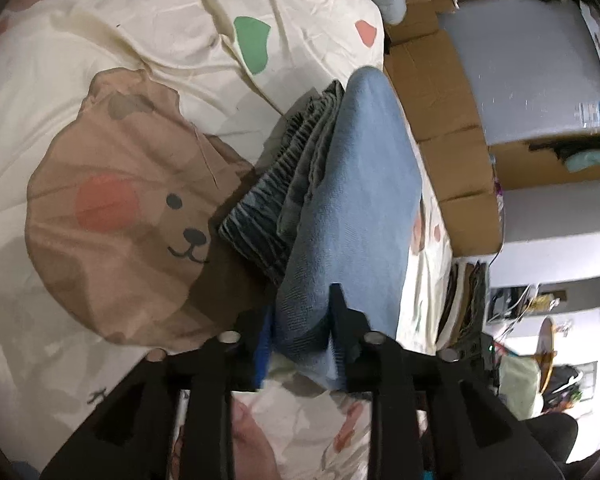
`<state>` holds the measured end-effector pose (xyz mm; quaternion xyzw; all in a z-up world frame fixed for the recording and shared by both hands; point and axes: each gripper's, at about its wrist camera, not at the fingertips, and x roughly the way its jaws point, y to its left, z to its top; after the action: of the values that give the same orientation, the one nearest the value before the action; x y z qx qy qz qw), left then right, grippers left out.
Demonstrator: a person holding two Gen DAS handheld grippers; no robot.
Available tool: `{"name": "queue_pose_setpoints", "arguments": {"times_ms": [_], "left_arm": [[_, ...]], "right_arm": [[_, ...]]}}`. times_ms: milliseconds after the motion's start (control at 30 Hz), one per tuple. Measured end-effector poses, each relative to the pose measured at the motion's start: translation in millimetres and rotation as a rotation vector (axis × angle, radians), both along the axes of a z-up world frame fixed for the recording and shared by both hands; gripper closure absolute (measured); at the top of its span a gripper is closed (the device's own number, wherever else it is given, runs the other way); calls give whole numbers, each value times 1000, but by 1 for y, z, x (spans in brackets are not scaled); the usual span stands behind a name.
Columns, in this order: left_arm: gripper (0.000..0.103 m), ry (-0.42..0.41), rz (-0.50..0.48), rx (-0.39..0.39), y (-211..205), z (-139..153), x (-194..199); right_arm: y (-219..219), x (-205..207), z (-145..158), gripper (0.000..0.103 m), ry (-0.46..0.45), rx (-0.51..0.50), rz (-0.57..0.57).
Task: Fold clothes
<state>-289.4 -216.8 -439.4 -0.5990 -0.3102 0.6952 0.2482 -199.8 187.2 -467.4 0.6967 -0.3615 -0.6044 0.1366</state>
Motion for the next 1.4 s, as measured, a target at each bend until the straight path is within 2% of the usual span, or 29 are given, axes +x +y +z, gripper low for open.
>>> {"name": "queue_pose_setpoints", "arguments": {"times_ms": [67, 167, 233, 267, 500, 700, 833, 900, 933, 967, 1067, 1133, 1267, 1333, 1400], "left_arm": [[56, -9, -17, 5, 3, -1, 5], [53, -31, -17, 42, 1, -7, 13], [53, -51, -11, 73, 5, -12, 18], [53, -62, -17, 85, 8, -16, 20], [53, -86, -56, 164, 35, -27, 33], [53, -103, -106, 197, 56, -34, 37], [53, -112, -176, 205, 74, -38, 42], [59, -115, -186, 209, 75, -38, 45], [74, -117, -183, 210, 73, -38, 45], [81, -119, -177, 211, 71, -38, 45], [86, -119, -159, 201, 65, -38, 42], [88, -118, -155, 201, 61, -38, 42], [89, -113, -141, 191, 55, -37, 45], [91, -112, -129, 176, 51, -36, 46], [91, -103, -118, 128, 44, -31, 45]], "right_arm": [[-1, 4, -2, 52, -4, -31, -24], [-3, 6, -5, 51, 3, -87, -63], [-7, 6, -8, 24, 22, -113, -68], [-9, 6, -10, 21, 30, -126, -71], [-9, 9, -28, 21, 31, -240, -153], [-18, 11, -40, 34, 21, -309, -184], [-21, 14, -43, 66, 7, -373, -183], [-16, 14, -40, 68, 4, -379, -177], [-13, 16, -39, 68, 0, -380, -174], [-10, 19, -39, 68, -4, -381, -170], [-10, 30, -36, 71, -12, -385, -153], [-7, 38, -35, 76, -9, -383, -148], [-3, 33, -32, 80, -5, -366, -133], [-5, 33, -28, 80, -4, -348, -105], [-10, 33, -23, 81, -22, -321, -57]]}}
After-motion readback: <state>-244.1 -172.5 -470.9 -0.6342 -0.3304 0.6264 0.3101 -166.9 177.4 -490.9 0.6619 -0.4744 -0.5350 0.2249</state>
